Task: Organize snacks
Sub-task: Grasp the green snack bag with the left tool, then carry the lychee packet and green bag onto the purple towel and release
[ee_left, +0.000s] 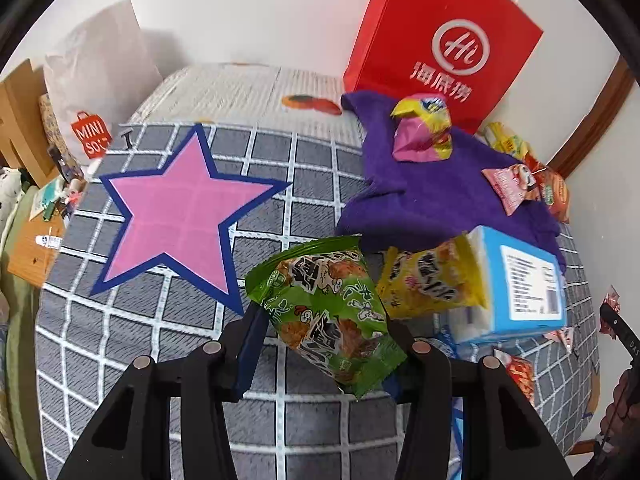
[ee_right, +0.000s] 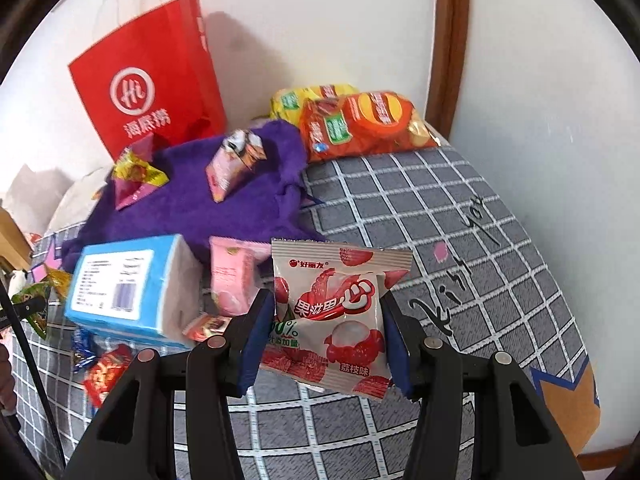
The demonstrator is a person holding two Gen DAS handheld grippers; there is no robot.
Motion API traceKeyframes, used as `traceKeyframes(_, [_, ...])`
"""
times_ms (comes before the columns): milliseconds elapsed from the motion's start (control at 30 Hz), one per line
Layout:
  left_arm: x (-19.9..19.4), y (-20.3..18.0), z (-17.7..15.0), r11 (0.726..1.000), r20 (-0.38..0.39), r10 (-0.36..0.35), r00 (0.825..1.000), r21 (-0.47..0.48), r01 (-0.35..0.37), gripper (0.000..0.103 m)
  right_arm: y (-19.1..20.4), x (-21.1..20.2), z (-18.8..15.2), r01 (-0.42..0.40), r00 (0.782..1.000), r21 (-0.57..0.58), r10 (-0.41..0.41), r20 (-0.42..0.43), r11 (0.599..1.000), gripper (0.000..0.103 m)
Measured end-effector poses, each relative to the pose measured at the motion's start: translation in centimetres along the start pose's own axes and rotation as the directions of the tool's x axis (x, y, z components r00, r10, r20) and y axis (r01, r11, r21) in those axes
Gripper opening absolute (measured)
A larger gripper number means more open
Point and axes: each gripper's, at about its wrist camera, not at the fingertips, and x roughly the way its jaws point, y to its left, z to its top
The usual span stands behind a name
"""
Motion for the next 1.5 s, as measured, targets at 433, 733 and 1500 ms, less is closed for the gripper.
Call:
traceKeyframes(433, [-5.8,-3.3,-0.4,0.998,0.081,-0.042,0.996,0.039,0.039,0.047,1.8,-5.0,0.5,-0.084,0.994,-0.050,0.088,0.067,0.995,0.052])
traceKeyframes(733, [-8.4,-4.9,0.9,0.997,0.133,-0.054,0.990,0.070,0.044,0.047,2.3,-7.5,2.0,-0.109,0.988,-0.061,0.115,0.105,0.992,0.052])
traceKeyframes(1500, [-9.0,-8.6,4.7,0.990,0.175,-0.089,0.980,0.125,0.068,0.047,4.5,-7.6,5.3,-0.141,0.982,-0.109,0.153,0.108,0.984,0.052])
